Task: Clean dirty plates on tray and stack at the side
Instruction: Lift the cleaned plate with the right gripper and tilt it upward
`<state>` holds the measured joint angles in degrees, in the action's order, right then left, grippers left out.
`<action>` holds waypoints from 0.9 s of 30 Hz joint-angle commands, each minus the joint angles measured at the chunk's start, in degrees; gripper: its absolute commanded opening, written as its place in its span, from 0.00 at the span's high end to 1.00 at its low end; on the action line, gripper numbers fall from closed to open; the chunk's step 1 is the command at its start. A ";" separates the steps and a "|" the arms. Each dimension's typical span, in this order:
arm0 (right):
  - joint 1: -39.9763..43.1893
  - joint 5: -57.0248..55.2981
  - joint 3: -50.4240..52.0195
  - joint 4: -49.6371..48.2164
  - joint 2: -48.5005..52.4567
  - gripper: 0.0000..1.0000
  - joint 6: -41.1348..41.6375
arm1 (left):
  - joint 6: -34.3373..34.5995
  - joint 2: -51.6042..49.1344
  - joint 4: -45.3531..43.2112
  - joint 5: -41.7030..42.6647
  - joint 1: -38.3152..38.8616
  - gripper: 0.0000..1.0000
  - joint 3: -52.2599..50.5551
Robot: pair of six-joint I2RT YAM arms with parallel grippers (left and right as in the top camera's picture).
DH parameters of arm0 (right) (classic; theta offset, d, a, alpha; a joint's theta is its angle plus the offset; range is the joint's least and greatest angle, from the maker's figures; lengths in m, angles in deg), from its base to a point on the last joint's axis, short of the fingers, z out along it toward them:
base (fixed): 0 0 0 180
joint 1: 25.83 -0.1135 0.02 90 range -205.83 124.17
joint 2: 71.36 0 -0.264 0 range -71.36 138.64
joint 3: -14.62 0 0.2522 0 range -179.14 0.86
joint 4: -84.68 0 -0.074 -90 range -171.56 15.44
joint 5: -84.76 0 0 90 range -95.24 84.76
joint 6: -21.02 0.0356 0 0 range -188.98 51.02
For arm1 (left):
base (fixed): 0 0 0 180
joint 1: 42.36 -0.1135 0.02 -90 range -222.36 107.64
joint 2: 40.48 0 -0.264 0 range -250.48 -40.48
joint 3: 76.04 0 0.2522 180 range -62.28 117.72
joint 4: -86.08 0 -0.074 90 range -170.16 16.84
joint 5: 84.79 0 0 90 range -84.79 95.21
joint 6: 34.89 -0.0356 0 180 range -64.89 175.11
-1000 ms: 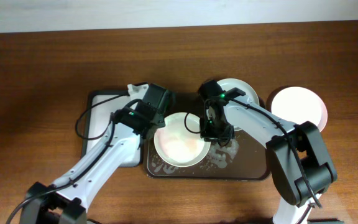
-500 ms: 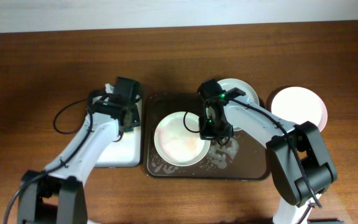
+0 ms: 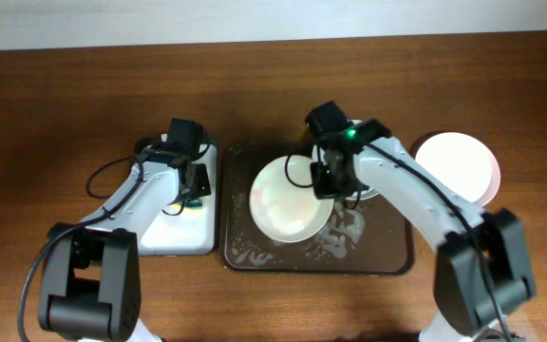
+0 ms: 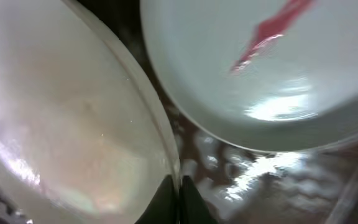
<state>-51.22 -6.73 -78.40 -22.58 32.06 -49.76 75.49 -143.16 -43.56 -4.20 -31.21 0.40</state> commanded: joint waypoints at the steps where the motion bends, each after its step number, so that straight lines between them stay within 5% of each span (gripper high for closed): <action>1: -0.15 -5.64 -1.44 4.48 -3.48 0.96 -2.93 | -0.94 -1.25 -0.11 0.63 -0.24 0.95 -0.46; 6: -0.15 -4.55 -1.44 12.35 -3.76 0.96 -2.89 | -0.94 -1.25 -0.28 0.63 -0.24 0.95 -0.46; 14: -0.07 -5.01 -1.97 3.76 -3.76 0.96 -1.55 | -0.92 -1.25 -0.74 0.66 -0.24 0.95 -0.46; 22: -0.15 -4.57 -2.16 12.59 -3.74 0.96 -0.83 | -0.92 -1.25 -0.76 0.66 -0.24 0.95 -0.46; 27: 0.11 -6.32 -2.75 9.20 -3.74 0.96 -0.76 | -0.92 -1.25 -0.74 0.66 -0.24 0.95 -0.46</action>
<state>-51.22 -10.84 -79.30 -10.74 29.22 -51.11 75.44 -143.16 -44.04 -4.16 -31.21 0.40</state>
